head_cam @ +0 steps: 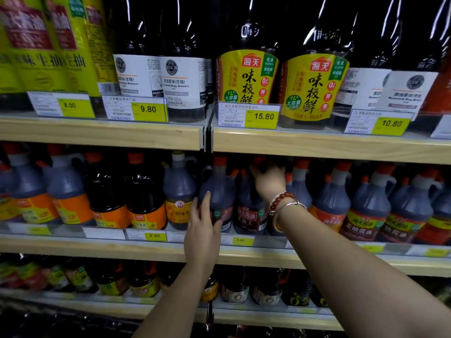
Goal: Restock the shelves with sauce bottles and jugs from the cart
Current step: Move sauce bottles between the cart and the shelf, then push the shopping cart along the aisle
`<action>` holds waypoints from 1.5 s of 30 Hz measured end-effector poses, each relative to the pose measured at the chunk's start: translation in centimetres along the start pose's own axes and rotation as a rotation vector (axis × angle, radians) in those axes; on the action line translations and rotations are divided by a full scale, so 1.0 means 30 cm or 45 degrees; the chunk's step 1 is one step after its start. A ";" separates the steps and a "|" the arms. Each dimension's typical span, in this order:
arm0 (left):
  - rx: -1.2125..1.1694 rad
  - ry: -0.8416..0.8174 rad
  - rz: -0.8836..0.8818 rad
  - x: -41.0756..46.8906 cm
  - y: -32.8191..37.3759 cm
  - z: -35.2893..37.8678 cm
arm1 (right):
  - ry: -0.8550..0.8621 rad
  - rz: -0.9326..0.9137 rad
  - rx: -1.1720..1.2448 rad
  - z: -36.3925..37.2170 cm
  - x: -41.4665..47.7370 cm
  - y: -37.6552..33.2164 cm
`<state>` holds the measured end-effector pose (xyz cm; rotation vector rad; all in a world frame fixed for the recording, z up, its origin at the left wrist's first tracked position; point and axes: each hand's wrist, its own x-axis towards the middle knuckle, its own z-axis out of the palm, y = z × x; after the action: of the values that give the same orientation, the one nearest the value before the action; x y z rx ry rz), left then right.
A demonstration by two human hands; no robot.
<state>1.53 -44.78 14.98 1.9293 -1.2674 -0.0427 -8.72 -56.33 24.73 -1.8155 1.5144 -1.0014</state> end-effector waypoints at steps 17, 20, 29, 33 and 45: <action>-0.092 -0.041 -0.227 0.009 -0.045 0.027 | 0.297 -0.183 0.124 0.065 -0.268 0.147; -0.066 -0.062 -0.211 0.019 -0.054 0.023 | -0.127 -0.034 0.104 0.162 -0.376 0.198; -0.078 -0.048 -0.292 0.032 -0.060 0.032 | -0.384 0.129 -0.203 0.223 -0.337 0.166; -0.046 -0.058 -0.270 0.026 -0.061 0.034 | -0.415 0.053 -0.292 0.221 -0.325 0.155; 0.128 0.024 -0.402 -0.197 -0.175 -0.003 | -0.629 -0.370 -0.604 0.313 -0.648 0.382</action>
<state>2.59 -39.23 9.47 2.1962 -0.9578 -0.1230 -8.87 -39.95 6.57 -2.4390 1.2620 -0.2636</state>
